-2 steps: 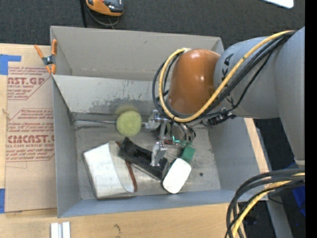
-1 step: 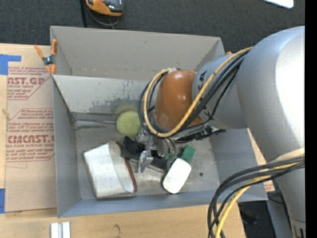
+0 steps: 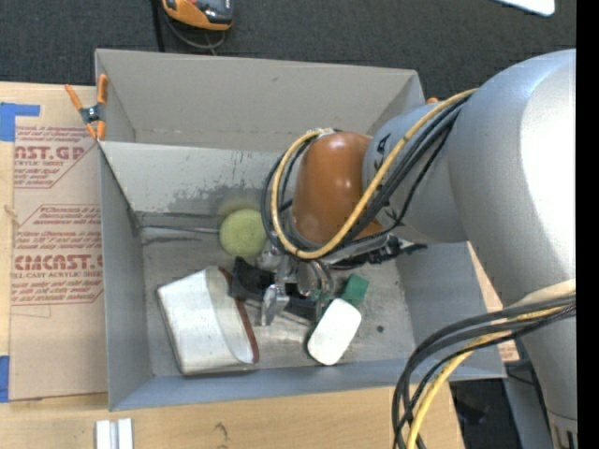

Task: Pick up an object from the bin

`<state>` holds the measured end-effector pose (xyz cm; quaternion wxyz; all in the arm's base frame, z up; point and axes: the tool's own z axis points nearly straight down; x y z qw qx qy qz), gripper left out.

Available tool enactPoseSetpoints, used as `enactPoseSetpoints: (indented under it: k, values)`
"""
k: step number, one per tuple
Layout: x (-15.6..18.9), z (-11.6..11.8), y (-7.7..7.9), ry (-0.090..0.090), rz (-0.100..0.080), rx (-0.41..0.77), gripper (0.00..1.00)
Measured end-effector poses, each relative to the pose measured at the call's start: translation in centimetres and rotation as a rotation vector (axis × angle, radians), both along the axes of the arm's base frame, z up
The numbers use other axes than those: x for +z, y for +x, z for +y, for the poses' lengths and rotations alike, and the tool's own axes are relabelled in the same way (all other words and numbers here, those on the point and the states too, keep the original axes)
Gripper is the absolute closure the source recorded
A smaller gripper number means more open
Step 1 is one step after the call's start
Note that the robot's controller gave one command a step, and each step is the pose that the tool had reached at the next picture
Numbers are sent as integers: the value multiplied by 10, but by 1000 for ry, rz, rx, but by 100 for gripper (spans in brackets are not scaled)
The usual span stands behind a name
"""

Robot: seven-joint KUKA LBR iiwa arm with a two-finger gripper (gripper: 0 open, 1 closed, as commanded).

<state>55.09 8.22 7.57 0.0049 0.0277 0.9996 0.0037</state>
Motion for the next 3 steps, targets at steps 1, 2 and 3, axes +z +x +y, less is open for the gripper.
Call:
enactPoseSetpoints:
  k: [1,2,3]
  values:
    - [34,0,-7,-8,18,28,100]
    - [65,2,1,-6,12,-42,100]
    - [162,6,-11,-8,13,70,100]
